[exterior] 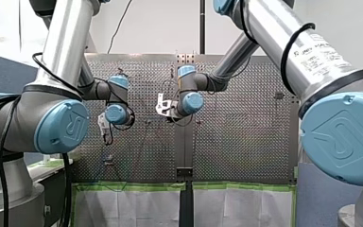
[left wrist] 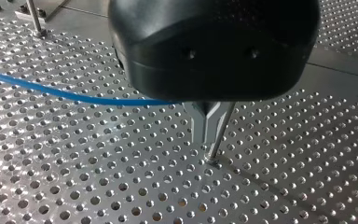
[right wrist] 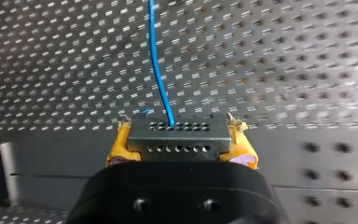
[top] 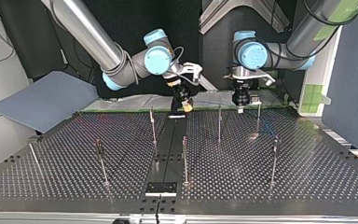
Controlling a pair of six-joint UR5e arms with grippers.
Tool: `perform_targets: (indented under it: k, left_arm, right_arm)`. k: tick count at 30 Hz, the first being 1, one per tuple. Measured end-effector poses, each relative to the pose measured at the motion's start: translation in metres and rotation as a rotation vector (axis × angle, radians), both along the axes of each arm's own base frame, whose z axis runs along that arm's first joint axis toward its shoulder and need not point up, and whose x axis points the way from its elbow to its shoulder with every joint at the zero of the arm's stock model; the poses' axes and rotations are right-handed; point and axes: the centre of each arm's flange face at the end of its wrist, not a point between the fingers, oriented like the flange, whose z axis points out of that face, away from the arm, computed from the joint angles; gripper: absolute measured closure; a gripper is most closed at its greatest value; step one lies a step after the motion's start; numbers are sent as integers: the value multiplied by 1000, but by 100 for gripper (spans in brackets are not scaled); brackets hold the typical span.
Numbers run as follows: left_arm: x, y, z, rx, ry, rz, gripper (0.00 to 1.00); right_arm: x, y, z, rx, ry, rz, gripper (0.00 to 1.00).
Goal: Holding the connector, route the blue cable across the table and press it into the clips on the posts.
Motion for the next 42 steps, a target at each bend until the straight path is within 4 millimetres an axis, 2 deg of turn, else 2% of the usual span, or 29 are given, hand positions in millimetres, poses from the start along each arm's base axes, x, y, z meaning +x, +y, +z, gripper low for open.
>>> perform_targets:
  k: [2, 6, 14, 31, 38, 42]
  left_arm:
    - [1, 0, 0, -1, -4, -8, 100]
    - [2, -2, -3, -3, -3, -23, 100]
    - [8, -3, -30, -1, 13, -35, 100]
    - [29, 2, -22, -11, -19, -74, 100]
    - [43, 5, -40, -13, 13, -81, 100]
    - [56, 6, -39, -25, -9, -78, 100]
  right_arm:
    - [-1, -3, -10, 7, 4, -4, 100]
    - [-1, -9, -16, 3, -7, -10, 100]
    - [-1, -18, -16, 7, -52, 10, 100]
    - [-21, -47, -24, 27, -62, -28, 100]
    - [-27, -55, -24, 29, -63, -36, 100]
    - [-30, -59, -24, 29, -63, -40, 100]
